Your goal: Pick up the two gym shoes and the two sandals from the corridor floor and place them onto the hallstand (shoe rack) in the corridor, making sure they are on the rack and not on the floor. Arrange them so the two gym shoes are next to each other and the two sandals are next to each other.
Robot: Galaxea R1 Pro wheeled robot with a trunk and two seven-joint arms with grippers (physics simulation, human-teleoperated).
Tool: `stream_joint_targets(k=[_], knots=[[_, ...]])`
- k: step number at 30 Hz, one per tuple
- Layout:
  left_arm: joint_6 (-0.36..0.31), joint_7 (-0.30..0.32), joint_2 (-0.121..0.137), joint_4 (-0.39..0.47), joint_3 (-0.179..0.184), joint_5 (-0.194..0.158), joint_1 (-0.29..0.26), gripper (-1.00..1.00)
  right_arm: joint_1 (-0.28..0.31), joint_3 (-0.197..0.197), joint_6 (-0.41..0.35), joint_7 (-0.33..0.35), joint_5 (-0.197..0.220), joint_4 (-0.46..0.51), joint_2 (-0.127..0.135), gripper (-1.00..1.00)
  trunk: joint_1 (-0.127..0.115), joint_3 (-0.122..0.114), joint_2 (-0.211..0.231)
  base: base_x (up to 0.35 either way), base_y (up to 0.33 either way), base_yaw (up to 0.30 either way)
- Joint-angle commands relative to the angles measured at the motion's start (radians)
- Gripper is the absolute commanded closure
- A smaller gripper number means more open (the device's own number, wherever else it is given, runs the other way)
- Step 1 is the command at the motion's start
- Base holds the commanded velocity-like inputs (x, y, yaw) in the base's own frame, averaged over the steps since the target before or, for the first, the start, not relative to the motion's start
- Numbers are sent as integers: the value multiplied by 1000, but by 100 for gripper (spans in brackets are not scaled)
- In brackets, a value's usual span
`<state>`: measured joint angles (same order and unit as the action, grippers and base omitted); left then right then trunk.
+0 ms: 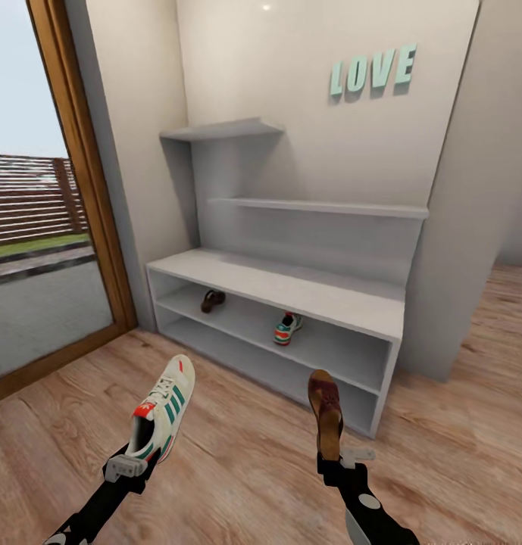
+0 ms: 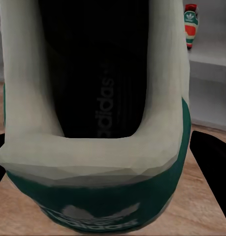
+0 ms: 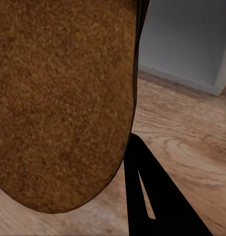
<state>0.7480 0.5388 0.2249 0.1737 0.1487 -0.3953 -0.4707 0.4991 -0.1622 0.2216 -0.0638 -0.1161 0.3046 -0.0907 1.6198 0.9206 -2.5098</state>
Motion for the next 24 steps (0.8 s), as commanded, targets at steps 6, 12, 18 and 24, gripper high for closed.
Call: stream_joint_targets(k=[6,12,18,24], knots=[[2,4,1,0,6,-11,0,100,1,-7,2,-2,-7,-1,-1,100,0,1,0,81,311,-267],[1,4,1,0,6,-12,0,100,1,-7,2,-2,-7,-1,-1,100,0,1,0,9,311,-266],[1,4,1,0,6,-12,0,100,1,-7,2,-2,-7,-1,-1,100,0,1,0,0,311,-266],[1,4,1,0,6,-13,0,100,1,-7,2,-2,-7,-1,-1,100,0,1,0,0,273,-266]])
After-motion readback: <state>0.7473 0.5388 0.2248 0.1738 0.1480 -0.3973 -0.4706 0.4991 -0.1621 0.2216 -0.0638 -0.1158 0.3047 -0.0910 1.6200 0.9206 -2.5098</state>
